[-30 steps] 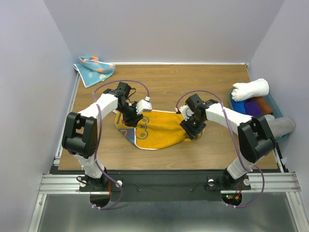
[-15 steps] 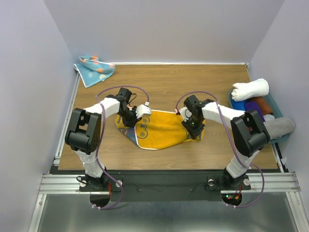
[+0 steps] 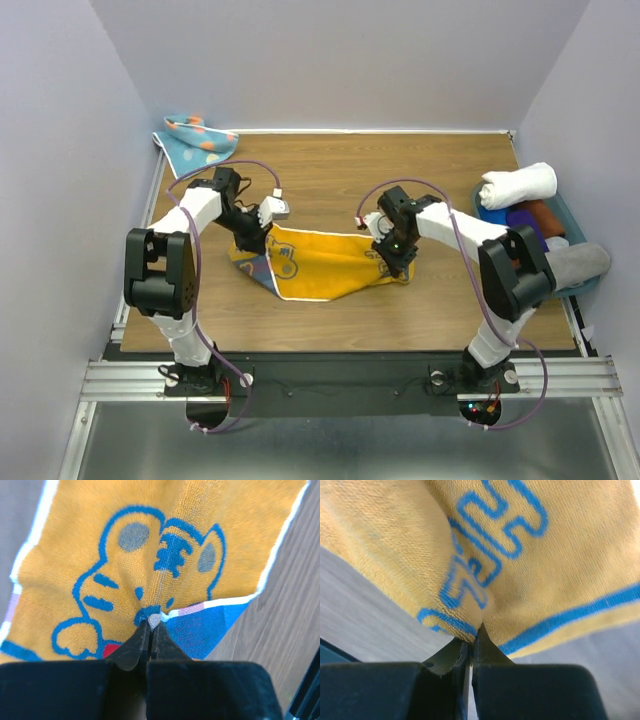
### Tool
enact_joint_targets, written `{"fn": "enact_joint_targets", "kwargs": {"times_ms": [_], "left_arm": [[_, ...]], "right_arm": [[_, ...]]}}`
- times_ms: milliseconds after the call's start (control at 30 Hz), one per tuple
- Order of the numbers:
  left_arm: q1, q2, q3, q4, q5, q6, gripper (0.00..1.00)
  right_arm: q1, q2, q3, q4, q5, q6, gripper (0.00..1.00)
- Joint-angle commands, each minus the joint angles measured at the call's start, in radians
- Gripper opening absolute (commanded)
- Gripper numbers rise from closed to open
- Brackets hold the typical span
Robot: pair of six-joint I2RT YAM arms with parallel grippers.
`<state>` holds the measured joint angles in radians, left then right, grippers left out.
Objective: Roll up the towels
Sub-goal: Flatten the towel
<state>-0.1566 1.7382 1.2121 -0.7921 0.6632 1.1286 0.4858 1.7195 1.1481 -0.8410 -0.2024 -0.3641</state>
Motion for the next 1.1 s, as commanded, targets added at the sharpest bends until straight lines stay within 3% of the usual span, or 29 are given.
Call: {"fn": "enact_joint_targets", "kwargs": {"times_ms": [0, 67, 200, 267, 367, 467, 567, 867, 1067], "left_arm": [[0.035, 0.000, 0.079, -0.105, 0.124, -0.015, 0.00], [0.064, 0.053, 0.115, -0.084, 0.148, -0.082, 0.00], [0.107, 0.161, 0.178, -0.094, 0.206, -0.156, 0.00], [0.118, 0.204, 0.191, -0.095, 0.242, -0.184, 0.00], [0.126, 0.239, 0.191, -0.081, 0.248, -0.200, 0.00], [0.129, 0.254, 0.182, -0.052, 0.245, -0.228, 0.00], [0.132, 0.261, 0.176, -0.033, 0.245, -0.243, 0.00], [0.132, 0.267, 0.185, -0.032, 0.234, -0.259, 0.00], [0.132, 0.265, 0.188, -0.035, 0.231, -0.257, 0.00]], "right_arm": [[-0.009, 0.129, 0.111, -0.032, -0.037, -0.052, 0.04], [-0.029, 0.181, 0.189, -0.029, -0.035, -0.044, 0.10], [-0.078, 0.204, 0.308, -0.017, -0.048, 0.005, 0.48], [-0.082, 0.146, 0.297, 0.017, -0.049, 0.020, 0.53], [-0.081, 0.012, 0.237, 0.066, -0.067, 0.036, 0.48], [-0.066, -0.070, 0.176, 0.088, -0.049, 0.074, 0.20], [-0.041, -0.084, 0.135, 0.080, -0.040, 0.100, 0.11], [0.051, -0.026, -0.037, 0.181, -0.002, 0.151, 0.09], [0.059, 0.002, -0.045, 0.244, 0.000, 0.171, 0.24]]}}
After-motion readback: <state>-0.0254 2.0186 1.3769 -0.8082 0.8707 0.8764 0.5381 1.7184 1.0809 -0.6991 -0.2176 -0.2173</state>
